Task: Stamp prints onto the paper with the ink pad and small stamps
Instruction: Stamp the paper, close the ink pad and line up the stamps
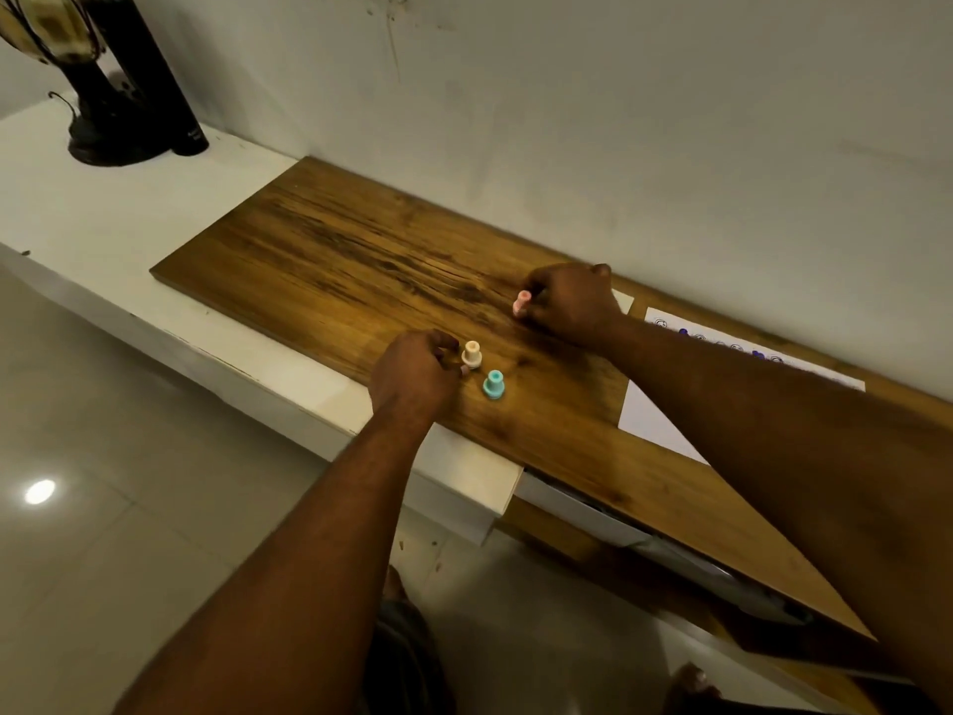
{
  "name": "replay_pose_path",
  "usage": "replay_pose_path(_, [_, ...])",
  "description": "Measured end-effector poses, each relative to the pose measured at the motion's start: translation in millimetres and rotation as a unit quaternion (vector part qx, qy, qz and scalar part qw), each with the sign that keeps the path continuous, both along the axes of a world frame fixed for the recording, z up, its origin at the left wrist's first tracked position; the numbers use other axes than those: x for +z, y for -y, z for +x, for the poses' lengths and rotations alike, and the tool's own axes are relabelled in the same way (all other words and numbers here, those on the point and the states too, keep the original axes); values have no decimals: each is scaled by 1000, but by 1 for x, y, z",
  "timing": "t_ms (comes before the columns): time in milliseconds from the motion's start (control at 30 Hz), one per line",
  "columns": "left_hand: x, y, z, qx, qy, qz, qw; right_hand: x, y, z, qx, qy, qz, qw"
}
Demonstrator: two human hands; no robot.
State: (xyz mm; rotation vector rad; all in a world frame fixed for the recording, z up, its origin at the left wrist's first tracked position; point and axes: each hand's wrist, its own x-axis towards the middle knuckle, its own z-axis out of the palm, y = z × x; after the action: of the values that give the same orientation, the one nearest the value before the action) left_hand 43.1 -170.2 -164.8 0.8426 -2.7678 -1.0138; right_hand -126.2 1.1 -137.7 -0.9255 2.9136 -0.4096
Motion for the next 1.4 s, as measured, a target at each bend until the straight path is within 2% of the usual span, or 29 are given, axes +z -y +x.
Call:
replay_pose_path(200, [-6, -1, -3, -1, -23, -5, 1000, -3, -16, -53, -152, -1, 28, 988])
replay_pose_path(333, [-11, 1, -5, -11, -29, -6, 1000, -11, -22, -60, -166, 13, 13, 986])
replay_pose_path(433, [-15, 2, -5, -8, -41, -6, 999, -7, -26, -52, -168, -2, -63, 984])
replay_pose_path(533, [-18, -2, -5, -12, -53, -17, 998, 2, -21, -24, -49, -44, -141, 988])
replay_pose_path(667, [-16, 3, -9, -45, -30, -46, 997, 12, 0, 16, 168, 66, -119, 976])
replay_pose_path(733, [-14, 7, -13, -62, -3, -53, 997, 11, 11, 27, 201, 104, -98, 969])
replay_pose_path(900, [-7, 13, -27, -67, 34, 1, 997, 2, 28, 39, 191, 55, -57, 978])
replay_pose_path(1033, [-3, 20, -34, -120, 77, 29, 989, -1, 28, 35, 138, 66, -28, 988])
replay_pose_path(1233, [-7, 25, -36, -158, 125, 17, 979, -5, 3, 9, -78, 6, -37, 996])
replay_pose_path(1300, [-11, 21, -33, -163, 138, -11, 977, -5, -6, 1, -135, -11, -31, 990])
replay_pose_path(1400, [-15, 10, -29, -175, 157, -100, 967, -7, -12, -3, -175, -37, -7, 984])
